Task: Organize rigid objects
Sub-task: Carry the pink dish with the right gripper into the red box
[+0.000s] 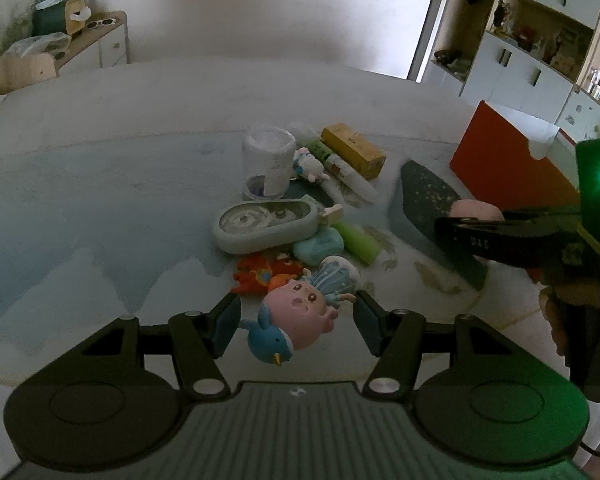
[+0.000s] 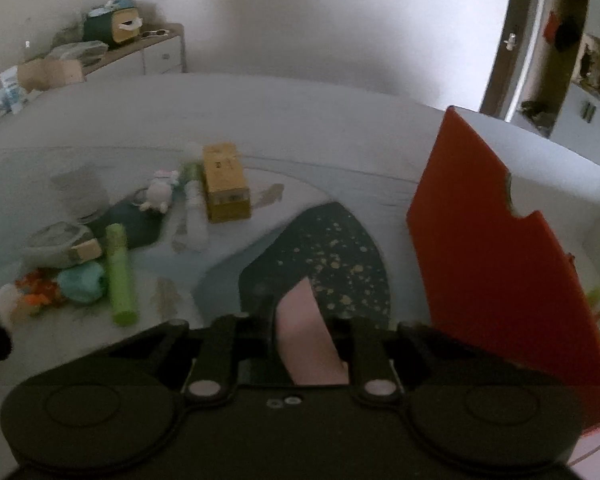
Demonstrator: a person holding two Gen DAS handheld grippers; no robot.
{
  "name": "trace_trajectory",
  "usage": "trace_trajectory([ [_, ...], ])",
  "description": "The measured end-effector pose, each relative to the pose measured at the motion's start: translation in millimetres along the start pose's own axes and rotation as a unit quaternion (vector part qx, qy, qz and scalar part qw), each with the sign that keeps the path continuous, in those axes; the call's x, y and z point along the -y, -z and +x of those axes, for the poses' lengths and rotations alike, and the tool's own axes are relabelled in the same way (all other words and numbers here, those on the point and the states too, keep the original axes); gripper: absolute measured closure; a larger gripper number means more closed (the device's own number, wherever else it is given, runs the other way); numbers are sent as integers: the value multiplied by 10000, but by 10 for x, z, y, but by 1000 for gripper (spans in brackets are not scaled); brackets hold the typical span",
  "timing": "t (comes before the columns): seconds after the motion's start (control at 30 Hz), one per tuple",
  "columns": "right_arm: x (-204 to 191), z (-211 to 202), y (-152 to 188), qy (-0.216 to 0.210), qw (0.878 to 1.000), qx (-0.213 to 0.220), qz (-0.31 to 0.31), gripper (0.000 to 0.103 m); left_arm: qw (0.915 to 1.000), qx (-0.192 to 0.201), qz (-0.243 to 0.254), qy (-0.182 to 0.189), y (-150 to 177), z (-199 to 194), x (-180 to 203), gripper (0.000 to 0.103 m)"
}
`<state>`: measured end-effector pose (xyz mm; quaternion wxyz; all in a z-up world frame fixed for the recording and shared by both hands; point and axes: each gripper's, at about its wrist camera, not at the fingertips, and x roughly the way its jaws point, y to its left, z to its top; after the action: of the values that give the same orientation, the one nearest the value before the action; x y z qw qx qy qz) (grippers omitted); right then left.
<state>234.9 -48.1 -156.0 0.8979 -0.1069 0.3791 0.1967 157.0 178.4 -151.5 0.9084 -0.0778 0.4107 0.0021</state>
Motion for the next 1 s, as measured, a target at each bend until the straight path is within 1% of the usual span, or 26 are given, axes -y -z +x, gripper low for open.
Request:
trace_trajectory([
  [0.13,20,-124,7,-139,9999,79,-52,87,10000,24,25,31,-19,-3,60,42],
  [0.3,102,-415,-36,-434,9988,223,42,87,9999,97,76,103,-82,-47,178,42],
  [0.57,337,-914,-138,-734,9958,493,218,87,9986,310,250,343,-269,-192,528,42],
  [0.77,594,-1166,-214,-740,9944,703,288,87,9964,482,446,529,-431,-304,891,42],
  [1.0,1017,-1314,-241,-688,9924,922,430,87,9931,618,714,695,-588,-348,1378,42],
])
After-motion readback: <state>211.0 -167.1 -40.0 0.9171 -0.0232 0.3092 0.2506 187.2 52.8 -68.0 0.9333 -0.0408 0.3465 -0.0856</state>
